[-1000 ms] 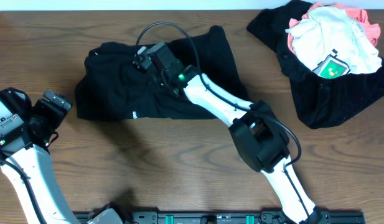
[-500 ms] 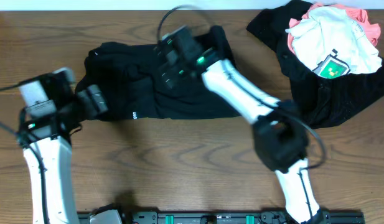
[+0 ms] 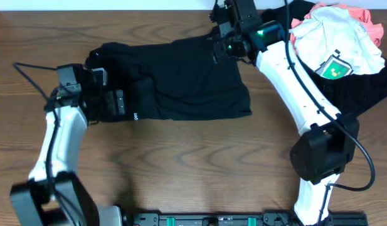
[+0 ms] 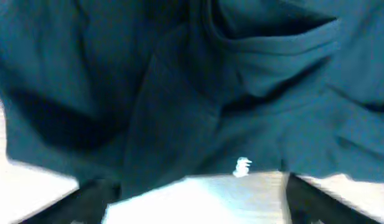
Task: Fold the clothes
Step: 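Grasp the shirt's left edge with left gripper, top right with right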
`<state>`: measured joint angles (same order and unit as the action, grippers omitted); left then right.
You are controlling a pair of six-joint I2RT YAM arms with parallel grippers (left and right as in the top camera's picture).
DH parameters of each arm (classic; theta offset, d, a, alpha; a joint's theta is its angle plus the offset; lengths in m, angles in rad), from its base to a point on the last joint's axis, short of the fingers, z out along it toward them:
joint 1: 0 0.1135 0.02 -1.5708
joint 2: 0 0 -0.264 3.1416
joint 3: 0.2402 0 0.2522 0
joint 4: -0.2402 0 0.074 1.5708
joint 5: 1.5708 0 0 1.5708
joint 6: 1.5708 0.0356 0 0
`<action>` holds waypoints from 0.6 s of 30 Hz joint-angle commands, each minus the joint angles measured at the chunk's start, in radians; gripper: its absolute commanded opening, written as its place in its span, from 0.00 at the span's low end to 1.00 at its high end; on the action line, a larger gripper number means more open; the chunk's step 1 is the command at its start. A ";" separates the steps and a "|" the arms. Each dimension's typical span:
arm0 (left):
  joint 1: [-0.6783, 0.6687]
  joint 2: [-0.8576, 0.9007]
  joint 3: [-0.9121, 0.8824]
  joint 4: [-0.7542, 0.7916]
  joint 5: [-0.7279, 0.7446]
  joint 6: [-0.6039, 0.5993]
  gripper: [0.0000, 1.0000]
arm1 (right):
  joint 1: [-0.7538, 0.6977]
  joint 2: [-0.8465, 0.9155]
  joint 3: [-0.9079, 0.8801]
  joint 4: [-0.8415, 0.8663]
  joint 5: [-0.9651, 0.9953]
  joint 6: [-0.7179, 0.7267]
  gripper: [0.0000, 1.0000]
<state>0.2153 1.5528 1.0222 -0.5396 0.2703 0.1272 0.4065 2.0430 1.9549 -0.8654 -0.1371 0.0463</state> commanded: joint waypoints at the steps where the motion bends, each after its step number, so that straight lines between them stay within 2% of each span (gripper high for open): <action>1: 0.005 0.048 0.001 0.049 -0.057 0.032 0.55 | -0.010 -0.008 0.010 -0.006 -0.001 0.008 0.01; 3: 0.009 0.076 0.001 0.091 -0.100 0.014 0.38 | -0.010 -0.008 0.010 -0.008 -0.001 0.005 0.01; 4: 0.014 0.091 0.001 0.115 -0.121 -0.002 0.34 | -0.010 -0.008 0.010 -0.008 -0.001 0.004 0.01; 8: 0.043 0.145 0.001 0.157 -0.130 -0.013 0.30 | -0.009 -0.008 0.008 -0.011 -0.001 0.005 0.02; 18: 0.110 0.241 0.001 0.125 -0.130 -0.013 0.28 | -0.009 -0.008 -0.038 -0.026 0.041 -0.024 0.01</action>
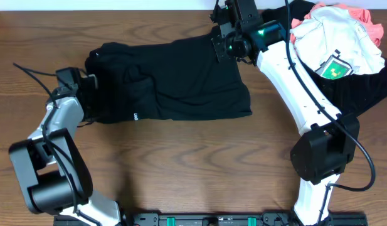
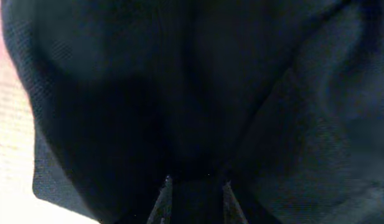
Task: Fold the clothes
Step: 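Grasp the shirt's left edge with left gripper, top right with right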
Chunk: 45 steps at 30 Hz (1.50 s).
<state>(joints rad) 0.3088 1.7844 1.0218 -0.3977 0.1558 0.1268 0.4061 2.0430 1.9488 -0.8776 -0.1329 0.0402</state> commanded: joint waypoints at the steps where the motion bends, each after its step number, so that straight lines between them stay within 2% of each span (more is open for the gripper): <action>1: 0.022 0.009 0.001 -0.027 -0.021 -0.012 0.27 | -0.011 -0.008 -0.047 -0.018 0.049 -0.010 0.01; 6: 0.043 0.009 0.001 -0.071 -0.118 -0.035 0.25 | -0.047 -0.007 -0.172 -0.011 0.058 0.076 0.01; 12: 0.048 0.009 0.001 -0.072 -0.119 -0.035 0.25 | -0.061 -0.006 -0.333 0.014 0.051 0.098 0.01; 18: 0.048 0.009 0.001 -0.071 -0.111 -0.035 0.25 | -0.061 -0.006 -0.473 0.130 0.051 0.105 0.01; 21: 0.048 0.009 0.001 -0.067 -0.084 -0.035 0.25 | -0.061 -0.006 -0.523 0.270 0.051 0.101 0.01; 28: 0.048 0.009 0.001 -0.065 -0.077 -0.035 0.25 | -0.058 0.013 -0.537 0.642 0.050 0.093 0.01; 32: 0.048 0.009 0.001 -0.065 -0.077 -0.035 0.25 | -0.058 0.067 -0.537 0.784 0.028 0.094 0.01; 41: 0.048 0.009 0.001 -0.065 -0.063 -0.035 0.25 | -0.063 0.191 -0.518 0.810 0.021 0.115 0.01; 45: 0.048 0.009 0.001 -0.065 -0.051 -0.036 0.25 | -0.074 0.219 -0.491 0.758 0.031 0.125 0.01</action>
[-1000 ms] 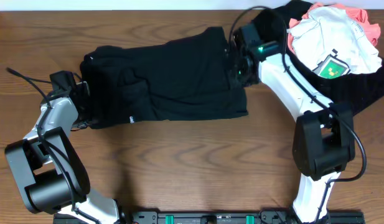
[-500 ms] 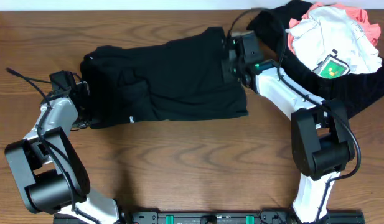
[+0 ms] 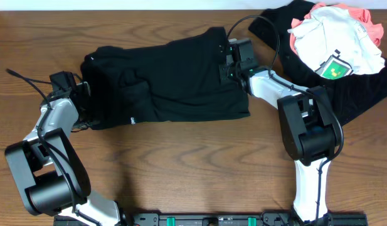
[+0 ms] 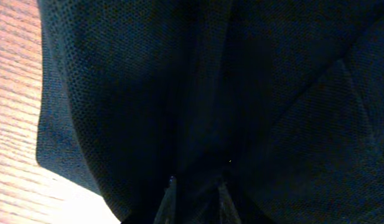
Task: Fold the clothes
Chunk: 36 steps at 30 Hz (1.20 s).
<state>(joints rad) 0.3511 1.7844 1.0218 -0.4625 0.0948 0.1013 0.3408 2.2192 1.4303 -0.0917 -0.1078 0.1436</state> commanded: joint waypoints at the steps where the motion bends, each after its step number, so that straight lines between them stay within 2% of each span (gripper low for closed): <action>1: 0.006 0.009 0.001 0.000 0.010 -0.010 0.25 | -0.014 0.050 0.033 -0.049 0.016 0.025 0.01; 5: 0.006 0.009 0.001 0.000 0.010 -0.010 0.25 | -0.046 0.051 0.043 -0.157 0.090 0.075 0.01; 12: -0.015 0.002 0.002 0.005 0.010 -0.009 0.25 | -0.124 0.051 0.044 -0.309 0.098 0.133 0.01; 25: -0.182 0.000 0.002 0.027 0.008 -0.005 0.25 | -0.203 0.034 0.044 -0.481 0.164 0.163 0.01; 29: -0.183 0.000 0.002 0.023 0.002 -0.005 0.25 | -0.209 -0.019 0.044 -0.492 0.164 0.163 0.01; 36: -0.178 -0.039 0.002 0.008 -0.156 -0.006 0.25 | -0.209 -0.236 0.044 -0.500 0.164 0.159 0.01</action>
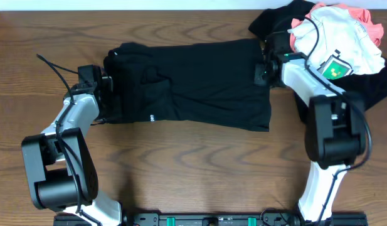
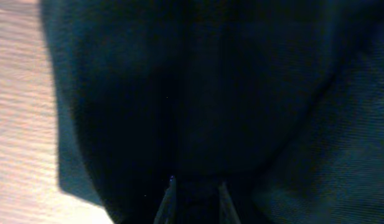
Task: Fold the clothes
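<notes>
A black garment (image 1: 199, 88) lies spread lengthwise across the middle of the wooden table (image 1: 180, 169). My left gripper (image 1: 107, 88) is at its left end, shut on the bunched cloth. In the left wrist view the dark fabric (image 2: 241, 93) fills the frame and the left gripper (image 2: 195, 183) has its fingers (image 2: 167, 200) close together with cloth pinched between them. My right gripper (image 1: 261, 70) is low at the garment's upper right edge, closed on the cloth there.
A pile of other clothes sits at the back right: a white garment (image 1: 334, 34) with a green tag (image 1: 334, 68), a pink one (image 1: 369, 16) and black cloth (image 1: 362, 88). The right arm lies against this pile.
Both grippers and the black garment have shifted to the right. The garment now lies longer and flatter, its right edge nearer the pile of clothes.
My left gripper was open at the garment's left end while the right one hung above its upper right corner. Then the left was shut on the cloth. Later the right gripper was down at the right edge, and now the garment sits further right, stretched between both.
</notes>
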`<state>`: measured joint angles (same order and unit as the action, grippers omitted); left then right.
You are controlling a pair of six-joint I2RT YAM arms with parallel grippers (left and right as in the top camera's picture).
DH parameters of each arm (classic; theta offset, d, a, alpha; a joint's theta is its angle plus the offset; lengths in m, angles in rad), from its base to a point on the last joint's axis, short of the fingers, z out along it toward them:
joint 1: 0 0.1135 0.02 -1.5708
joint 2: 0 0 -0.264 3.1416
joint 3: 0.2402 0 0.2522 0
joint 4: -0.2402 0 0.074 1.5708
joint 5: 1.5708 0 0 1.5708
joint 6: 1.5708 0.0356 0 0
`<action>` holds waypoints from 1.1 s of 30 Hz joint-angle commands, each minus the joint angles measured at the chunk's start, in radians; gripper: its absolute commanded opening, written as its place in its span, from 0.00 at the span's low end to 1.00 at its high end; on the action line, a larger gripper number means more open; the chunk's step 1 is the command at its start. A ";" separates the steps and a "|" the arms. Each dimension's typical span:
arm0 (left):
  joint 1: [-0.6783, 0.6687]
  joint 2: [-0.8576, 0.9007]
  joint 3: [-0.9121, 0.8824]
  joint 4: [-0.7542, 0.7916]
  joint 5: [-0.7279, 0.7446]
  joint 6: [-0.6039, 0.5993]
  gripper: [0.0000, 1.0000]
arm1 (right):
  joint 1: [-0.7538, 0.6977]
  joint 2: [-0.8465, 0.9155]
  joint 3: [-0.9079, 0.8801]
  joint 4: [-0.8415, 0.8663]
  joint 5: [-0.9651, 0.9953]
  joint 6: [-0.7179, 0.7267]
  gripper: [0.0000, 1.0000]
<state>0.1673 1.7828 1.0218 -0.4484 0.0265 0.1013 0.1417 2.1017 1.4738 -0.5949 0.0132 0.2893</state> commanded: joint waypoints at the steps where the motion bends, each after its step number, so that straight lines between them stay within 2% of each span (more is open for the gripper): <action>1: 0.006 -0.053 0.002 -0.005 -0.087 -0.006 0.25 | -0.009 -0.154 0.001 0.002 0.041 0.005 0.01; 6: 0.006 -0.185 0.006 0.023 -0.087 -0.009 0.26 | 0.005 -0.267 0.001 -0.019 0.039 0.005 0.01; 9: 0.006 -0.282 0.006 0.071 -0.075 -0.009 0.33 | 0.018 -0.305 0.001 -0.032 0.039 -0.002 0.01; 15: 0.006 -0.356 0.006 0.281 0.168 -0.009 0.33 | 0.045 -0.323 0.001 -0.046 0.031 -0.025 0.01; 18: 0.006 -0.309 0.014 0.368 0.202 -0.061 0.33 | 0.054 -0.323 0.001 -0.057 0.031 -0.025 0.01; 21: 0.005 -0.216 0.075 0.384 0.241 -0.077 0.33 | 0.064 -0.323 0.001 -0.060 0.031 -0.025 0.01; 26: 0.001 0.003 0.284 0.319 0.332 -0.089 0.33 | 0.068 -0.323 0.001 -0.068 0.031 -0.025 0.01; 30: -0.017 0.159 0.447 0.230 0.335 -0.087 0.34 | 0.069 -0.323 0.001 -0.078 0.031 -0.025 0.01; 31: -0.018 0.180 0.466 0.224 0.331 -0.088 0.43 | 0.069 -0.323 0.001 -0.079 0.031 -0.025 0.01; 32: -0.020 0.206 0.485 0.223 0.326 -0.088 0.57 | 0.069 -0.323 0.001 -0.082 0.031 -0.024 0.01; 33: -0.020 0.226 0.497 0.223 0.322 -0.088 0.61 | 0.069 -0.323 0.001 -0.086 0.031 -0.024 0.01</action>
<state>0.1555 1.9572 1.4616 -0.2150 0.3344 0.0227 0.1951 1.7832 1.4712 -0.6731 0.0410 0.2771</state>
